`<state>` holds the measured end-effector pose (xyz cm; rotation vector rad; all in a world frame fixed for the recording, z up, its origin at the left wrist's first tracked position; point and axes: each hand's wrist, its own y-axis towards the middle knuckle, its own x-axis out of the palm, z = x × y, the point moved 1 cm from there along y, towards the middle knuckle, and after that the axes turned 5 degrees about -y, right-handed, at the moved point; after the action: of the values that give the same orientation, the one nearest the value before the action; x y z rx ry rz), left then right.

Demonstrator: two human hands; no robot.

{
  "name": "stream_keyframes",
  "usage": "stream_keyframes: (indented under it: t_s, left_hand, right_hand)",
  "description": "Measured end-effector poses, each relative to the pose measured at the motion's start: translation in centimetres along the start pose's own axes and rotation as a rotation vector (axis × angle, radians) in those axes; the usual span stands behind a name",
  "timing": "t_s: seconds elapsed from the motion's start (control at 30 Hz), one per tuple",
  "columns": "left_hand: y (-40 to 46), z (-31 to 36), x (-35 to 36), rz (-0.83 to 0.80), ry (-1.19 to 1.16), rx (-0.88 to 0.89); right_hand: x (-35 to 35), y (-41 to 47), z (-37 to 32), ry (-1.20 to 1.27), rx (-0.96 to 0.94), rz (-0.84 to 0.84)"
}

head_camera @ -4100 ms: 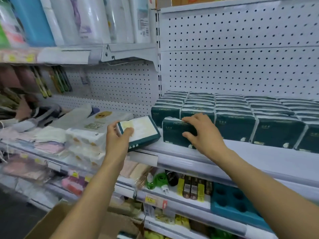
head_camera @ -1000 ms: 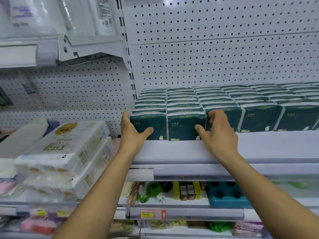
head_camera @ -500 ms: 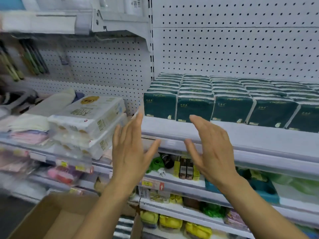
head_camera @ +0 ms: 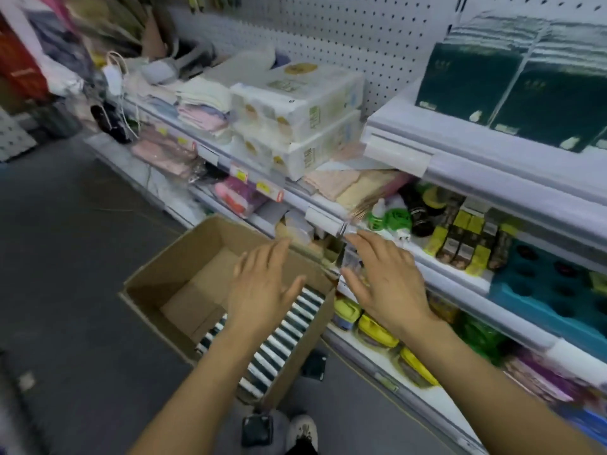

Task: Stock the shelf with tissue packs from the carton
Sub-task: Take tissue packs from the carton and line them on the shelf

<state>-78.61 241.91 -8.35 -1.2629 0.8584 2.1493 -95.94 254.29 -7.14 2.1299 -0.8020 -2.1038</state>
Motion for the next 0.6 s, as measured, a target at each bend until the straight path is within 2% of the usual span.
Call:
stream_keyframes:
  t_s: [0.13,0.47,0.6]
  left_hand:
    - [-1.6,-6.3,1.2,-0.099,-0.002,-0.253]
    - [-2.7,-18.5,9.6,-0.36,-0.07,-0.541]
    - [-3.9,-22.8,13.4,-0.453,-0.144,-0.686]
  right_hand:
    - [5.4,1.2,-2.3,0.078,-0.045,-0.148]
    - [20.0,4.1,-7.0,0.198,-0.126,-0.465]
    - [25.5,3.5,-9.7,0.202,-0.229,-0.56]
